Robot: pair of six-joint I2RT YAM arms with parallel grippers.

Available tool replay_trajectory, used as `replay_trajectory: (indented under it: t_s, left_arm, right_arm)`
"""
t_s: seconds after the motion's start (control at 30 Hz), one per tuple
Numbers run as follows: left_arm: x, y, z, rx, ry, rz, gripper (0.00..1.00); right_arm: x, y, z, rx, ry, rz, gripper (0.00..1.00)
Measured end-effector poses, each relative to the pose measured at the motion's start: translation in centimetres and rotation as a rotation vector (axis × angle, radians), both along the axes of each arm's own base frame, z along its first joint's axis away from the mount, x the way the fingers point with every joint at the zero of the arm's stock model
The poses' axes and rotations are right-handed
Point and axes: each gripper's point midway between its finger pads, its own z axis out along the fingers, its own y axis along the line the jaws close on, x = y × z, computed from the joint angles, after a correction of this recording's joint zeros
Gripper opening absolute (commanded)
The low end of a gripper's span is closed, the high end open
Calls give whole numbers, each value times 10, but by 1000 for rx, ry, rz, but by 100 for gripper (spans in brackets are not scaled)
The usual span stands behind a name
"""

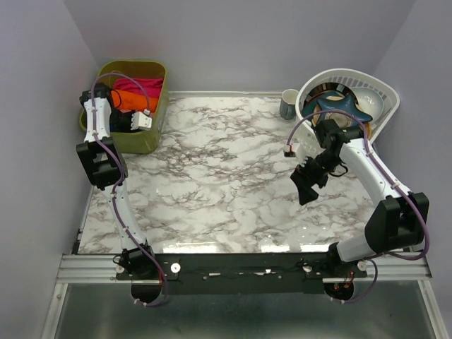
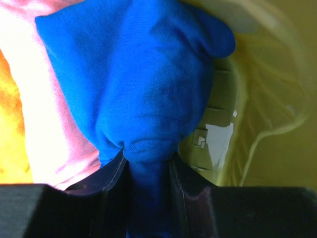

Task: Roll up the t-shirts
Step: Place the T-shirt in the bin.

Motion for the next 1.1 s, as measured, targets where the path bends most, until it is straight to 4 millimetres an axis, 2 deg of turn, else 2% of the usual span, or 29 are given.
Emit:
replay_trajectory:
  t_s: [0.27,0.4,0.47,0.6,0.9,1.0,1.1]
  left_arm:
    - [-9,-5,-5,-14,28,24,34]
    - [-7,-4,-2,-16,33,50,42]
    - [-7,-4,-3,-13,37,52,98]
    - [0,-7,1,-22,8,55,99]
    - [-19,-15,4,-18,40,43,99]
    - [-18,-15,17,-14,19,43,99]
    - [-15,-14,41,-3,-28,48,99]
  right_arm:
    - [-1,-2,-2,-8,1,8,100]
    - [-5,-3,-5,-11,11,12,100]
    - [-7,-3,-6,-11,15,13,100]
    - [-10,-5,-6,-15,9,15,100]
    - [-21,-9,-7,-19,-10,30,100]
    - [-20,-9,-6,-19,-17,40,100]
    - [-19,-9,-6,-17,-23,46,100]
